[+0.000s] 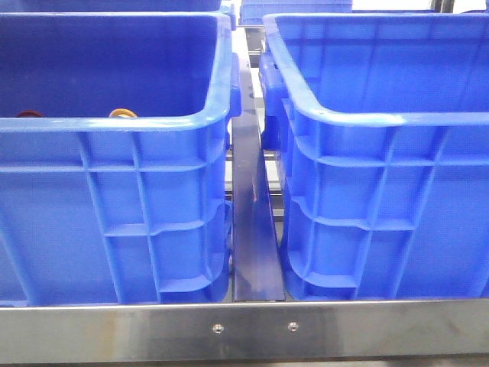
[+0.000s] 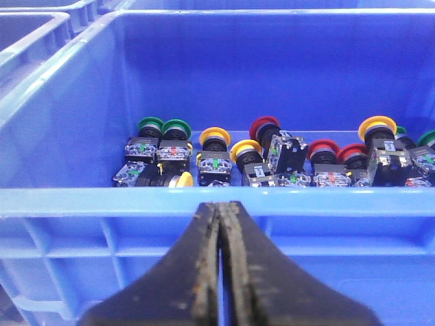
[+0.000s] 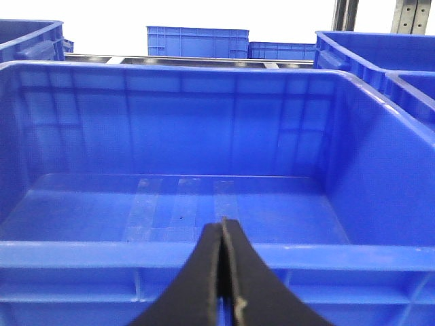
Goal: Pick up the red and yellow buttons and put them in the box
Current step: 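Lower the left gripper over a red mushroom button in the button bin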
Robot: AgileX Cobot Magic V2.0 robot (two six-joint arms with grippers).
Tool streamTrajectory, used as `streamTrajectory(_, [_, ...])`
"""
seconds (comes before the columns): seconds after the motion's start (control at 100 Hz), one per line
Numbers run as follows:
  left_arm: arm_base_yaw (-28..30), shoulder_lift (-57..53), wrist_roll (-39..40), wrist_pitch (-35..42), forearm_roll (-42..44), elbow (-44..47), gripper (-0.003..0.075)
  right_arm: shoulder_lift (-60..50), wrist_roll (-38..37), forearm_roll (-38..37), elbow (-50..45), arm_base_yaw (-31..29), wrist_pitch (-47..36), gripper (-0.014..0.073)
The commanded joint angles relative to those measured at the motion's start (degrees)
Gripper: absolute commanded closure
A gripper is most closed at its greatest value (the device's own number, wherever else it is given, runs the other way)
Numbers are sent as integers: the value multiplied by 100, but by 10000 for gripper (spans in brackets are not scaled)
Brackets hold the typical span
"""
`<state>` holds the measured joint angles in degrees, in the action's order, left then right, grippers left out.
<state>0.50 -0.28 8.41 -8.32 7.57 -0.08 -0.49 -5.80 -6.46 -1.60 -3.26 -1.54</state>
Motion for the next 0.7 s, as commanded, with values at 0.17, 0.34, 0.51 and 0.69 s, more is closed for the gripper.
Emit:
streamTrajectory(0.17, [13, -178, 33, 509, 3, 114, 741, -127, -1, -68, -30, -19, -424, 695])
streamTrajectory(0.34, [13, -178, 33, 538, -94, 33, 741, -127, -1, -68, -30, -19, -424, 695])
streamTrajectory(0.51, [13, -178, 33, 661, -234, -319, 741, -127, -1, -68, -30, -19, -424, 695])
streamTrajectory(0.69, [13, -167, 33, 636, -234, -866, 741, -127, -1, -68, -30, -19, -424, 695])
